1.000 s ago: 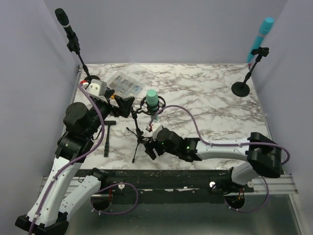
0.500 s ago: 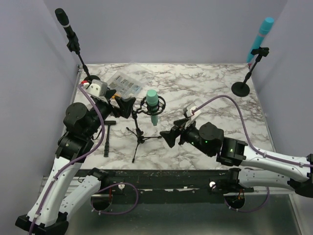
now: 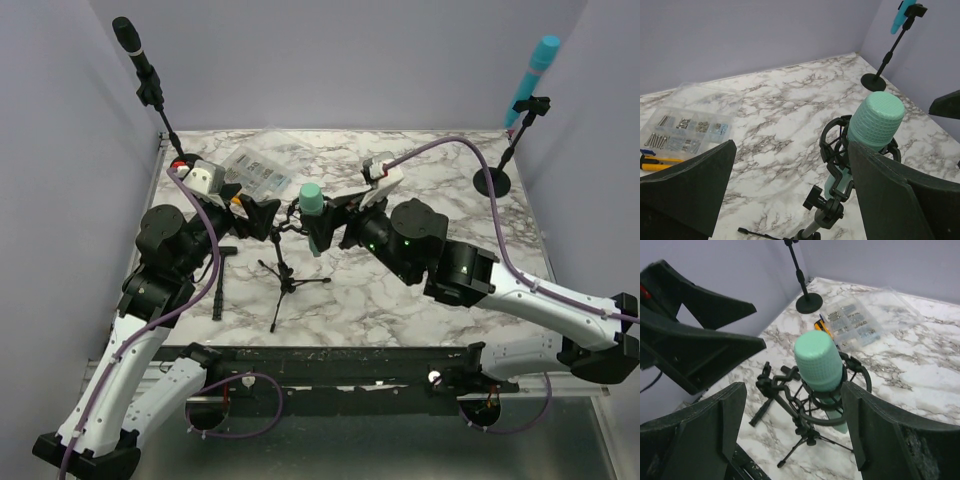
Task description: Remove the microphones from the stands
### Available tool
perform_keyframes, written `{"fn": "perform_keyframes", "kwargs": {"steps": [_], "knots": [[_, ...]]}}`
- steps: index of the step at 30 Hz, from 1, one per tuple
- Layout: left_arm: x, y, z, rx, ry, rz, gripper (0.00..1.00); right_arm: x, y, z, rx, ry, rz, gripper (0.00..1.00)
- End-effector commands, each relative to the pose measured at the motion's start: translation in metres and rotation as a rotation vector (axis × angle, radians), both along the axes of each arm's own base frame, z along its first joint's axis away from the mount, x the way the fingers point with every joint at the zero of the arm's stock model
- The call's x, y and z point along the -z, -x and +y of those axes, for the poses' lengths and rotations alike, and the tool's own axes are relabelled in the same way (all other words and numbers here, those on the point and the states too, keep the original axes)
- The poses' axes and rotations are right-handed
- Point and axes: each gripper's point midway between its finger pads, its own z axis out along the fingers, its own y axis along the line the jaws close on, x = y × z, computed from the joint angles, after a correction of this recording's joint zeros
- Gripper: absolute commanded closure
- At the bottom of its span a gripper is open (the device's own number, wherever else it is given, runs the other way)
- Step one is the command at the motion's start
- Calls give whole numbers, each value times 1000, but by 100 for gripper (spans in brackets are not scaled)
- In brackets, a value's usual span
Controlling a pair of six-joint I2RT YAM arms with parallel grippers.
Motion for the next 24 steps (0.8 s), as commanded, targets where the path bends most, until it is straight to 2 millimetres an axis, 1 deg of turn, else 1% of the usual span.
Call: {"fn": "perform_keyframes", "kwargs": {"steps": [1,5,8,10,12,14,21,24], "knots": [[-4,3,-4,23,14,-12,2,3,-11,6,68,76,35,16],[-5,4,-3,15,15,-13,2,5,-19,15,93,96,37,17],[-7,6,-2,11,19,-18,1,14,-25,20,116,149,31,19],[-8,6,1,-5,26,-21,1,17,-30,20,142,168,22,21],[-10,7,6,-27,32,-30,2,18,-34,19,166,173,12,27],[-11,8,9,-43,37,-32,1,18,-37,19,178,175,-1,30],[-14,10,10,-42,44,-40,2,20,-45,20,219,201,-29,35],[-15,11,9,-38,46,-41,1,24,-48,21,231,223,-39,36]]}}
